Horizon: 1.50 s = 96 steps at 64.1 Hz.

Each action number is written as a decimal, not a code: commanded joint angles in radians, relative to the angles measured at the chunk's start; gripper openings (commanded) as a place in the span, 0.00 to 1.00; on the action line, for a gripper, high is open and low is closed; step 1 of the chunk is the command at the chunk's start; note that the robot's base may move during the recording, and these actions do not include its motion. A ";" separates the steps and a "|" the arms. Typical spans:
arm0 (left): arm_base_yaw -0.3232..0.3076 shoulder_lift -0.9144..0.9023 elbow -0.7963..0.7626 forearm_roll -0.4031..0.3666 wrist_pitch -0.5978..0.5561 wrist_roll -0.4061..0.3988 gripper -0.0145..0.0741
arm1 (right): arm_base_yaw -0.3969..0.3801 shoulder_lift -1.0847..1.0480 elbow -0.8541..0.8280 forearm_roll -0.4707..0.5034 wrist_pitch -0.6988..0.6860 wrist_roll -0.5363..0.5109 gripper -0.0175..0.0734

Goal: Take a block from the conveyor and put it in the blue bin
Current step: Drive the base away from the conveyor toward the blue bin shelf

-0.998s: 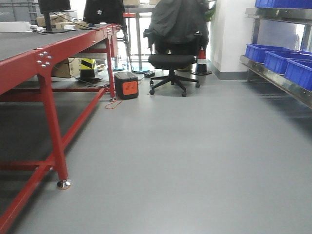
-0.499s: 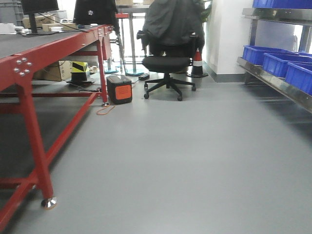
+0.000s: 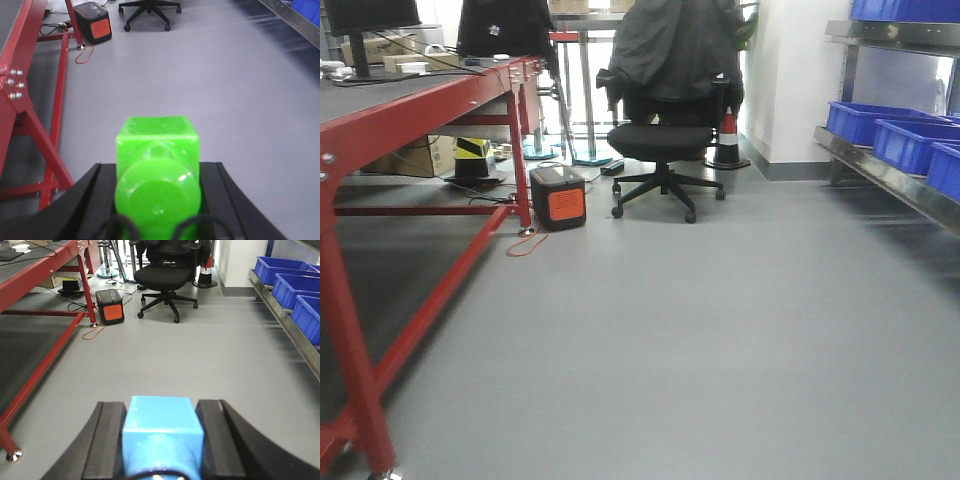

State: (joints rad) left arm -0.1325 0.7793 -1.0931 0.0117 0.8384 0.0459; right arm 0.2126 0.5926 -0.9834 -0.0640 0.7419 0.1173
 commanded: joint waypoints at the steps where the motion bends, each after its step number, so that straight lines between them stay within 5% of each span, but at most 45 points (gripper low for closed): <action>1: -0.008 -0.006 0.001 -0.001 -0.020 -0.007 0.04 | 0.002 -0.006 -0.007 -0.011 -0.017 -0.006 0.02; 96: -0.008 -0.006 0.001 -0.001 -0.020 -0.007 0.04 | 0.002 -0.006 -0.007 -0.011 -0.017 -0.006 0.02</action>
State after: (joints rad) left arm -0.1325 0.7793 -1.0931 0.0117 0.8384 0.0459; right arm 0.2126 0.5926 -0.9834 -0.0640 0.7419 0.1173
